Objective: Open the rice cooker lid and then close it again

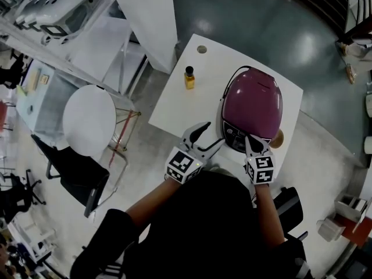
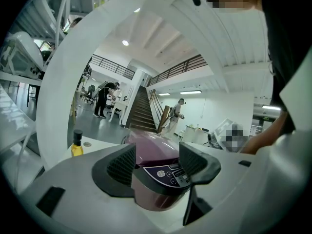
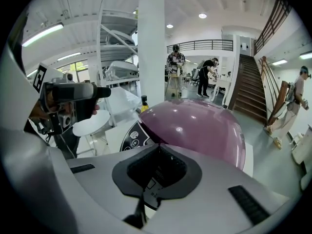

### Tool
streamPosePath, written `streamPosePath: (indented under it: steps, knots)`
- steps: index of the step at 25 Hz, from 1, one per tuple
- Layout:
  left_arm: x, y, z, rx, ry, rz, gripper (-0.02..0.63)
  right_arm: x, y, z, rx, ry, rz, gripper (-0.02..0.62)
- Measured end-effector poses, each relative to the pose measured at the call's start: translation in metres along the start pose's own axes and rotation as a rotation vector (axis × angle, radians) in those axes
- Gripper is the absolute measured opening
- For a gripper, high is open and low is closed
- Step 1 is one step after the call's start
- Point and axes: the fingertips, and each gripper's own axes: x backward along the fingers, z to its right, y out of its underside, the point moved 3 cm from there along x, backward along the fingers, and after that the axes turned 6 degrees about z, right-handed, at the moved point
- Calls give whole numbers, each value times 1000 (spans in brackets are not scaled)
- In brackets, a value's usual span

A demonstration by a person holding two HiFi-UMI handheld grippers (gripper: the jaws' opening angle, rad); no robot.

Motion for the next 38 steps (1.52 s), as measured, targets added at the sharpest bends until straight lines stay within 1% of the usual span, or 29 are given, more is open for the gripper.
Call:
streamPosePath:
  steps: [3,7,15,18,20,23,29,38]
  knots:
    - [-2,-3,2,-8,9,12,259,1,-1,-1,8,9,9,2]
    - [1,-15,-5,13,-37,49,259,-1,-1,1,15,3,9,2]
    - [16,-11,-8,-25,-66,39,256,-3,-1,-1,-18,17,20,2]
    - [18,-5,-3,-20,-50,23,256,-5,-1,-2,-22,19,26,2]
    - [16,-3,4,-37,-24,12,258,-6,1,-2,-16,34,36,0]
    - [13,-5,11,-63,1,20,256,-5,2,-1,-6,58,46,0]
    - [18,-2,12,-59,7,23,256,-5,4,-2,6,84,65,0]
    - [20,-1,14,-51,24,24,257,-5,5,-2,-20,93,71,0]
